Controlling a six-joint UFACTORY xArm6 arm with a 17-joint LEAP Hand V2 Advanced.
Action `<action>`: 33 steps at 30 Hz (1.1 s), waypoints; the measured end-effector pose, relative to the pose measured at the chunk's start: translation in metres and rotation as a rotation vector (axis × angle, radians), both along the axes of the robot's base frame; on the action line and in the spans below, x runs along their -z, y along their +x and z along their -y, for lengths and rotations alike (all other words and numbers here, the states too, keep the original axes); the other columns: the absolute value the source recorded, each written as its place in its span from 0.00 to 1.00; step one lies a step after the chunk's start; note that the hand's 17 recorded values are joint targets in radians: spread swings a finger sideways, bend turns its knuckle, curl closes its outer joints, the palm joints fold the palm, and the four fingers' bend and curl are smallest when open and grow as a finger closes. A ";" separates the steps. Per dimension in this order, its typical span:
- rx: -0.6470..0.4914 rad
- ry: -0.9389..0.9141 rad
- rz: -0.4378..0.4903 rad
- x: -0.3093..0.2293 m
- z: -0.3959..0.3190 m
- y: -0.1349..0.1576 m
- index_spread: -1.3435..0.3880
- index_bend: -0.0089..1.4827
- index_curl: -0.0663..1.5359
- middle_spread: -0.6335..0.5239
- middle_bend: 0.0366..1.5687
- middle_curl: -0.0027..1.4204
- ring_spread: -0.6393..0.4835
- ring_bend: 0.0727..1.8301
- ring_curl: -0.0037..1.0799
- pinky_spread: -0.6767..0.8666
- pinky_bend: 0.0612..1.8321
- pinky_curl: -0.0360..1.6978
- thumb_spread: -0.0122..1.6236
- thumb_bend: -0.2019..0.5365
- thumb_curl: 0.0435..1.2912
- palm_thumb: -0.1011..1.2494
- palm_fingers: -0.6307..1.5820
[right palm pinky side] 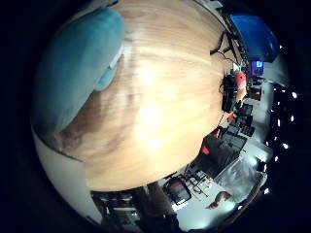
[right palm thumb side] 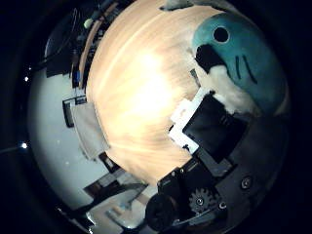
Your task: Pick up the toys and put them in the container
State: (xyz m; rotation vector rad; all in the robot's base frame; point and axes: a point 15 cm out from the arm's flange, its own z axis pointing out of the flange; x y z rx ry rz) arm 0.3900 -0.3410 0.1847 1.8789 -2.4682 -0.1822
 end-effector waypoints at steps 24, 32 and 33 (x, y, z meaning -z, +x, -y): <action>-0.132 -0.058 0.272 -0.156 -0.114 0.020 0.55 0.79 0.67 0.25 0.79 0.70 0.30 0.76 0.75 0.33 0.84 0.36 0.64 0.38 0.68 0.84 0.74; -0.326 0.017 0.370 -0.246 -0.246 0.041 0.58 0.81 0.68 0.28 0.80 0.73 0.30 0.76 0.80 0.33 0.84 0.39 0.64 0.37 0.74 0.83 0.73; -0.342 0.028 0.371 -0.249 -0.260 0.041 0.58 0.81 0.68 0.28 0.80 0.73 0.30 0.76 0.81 0.33 0.84 0.39 0.64 0.36 0.75 0.83 0.73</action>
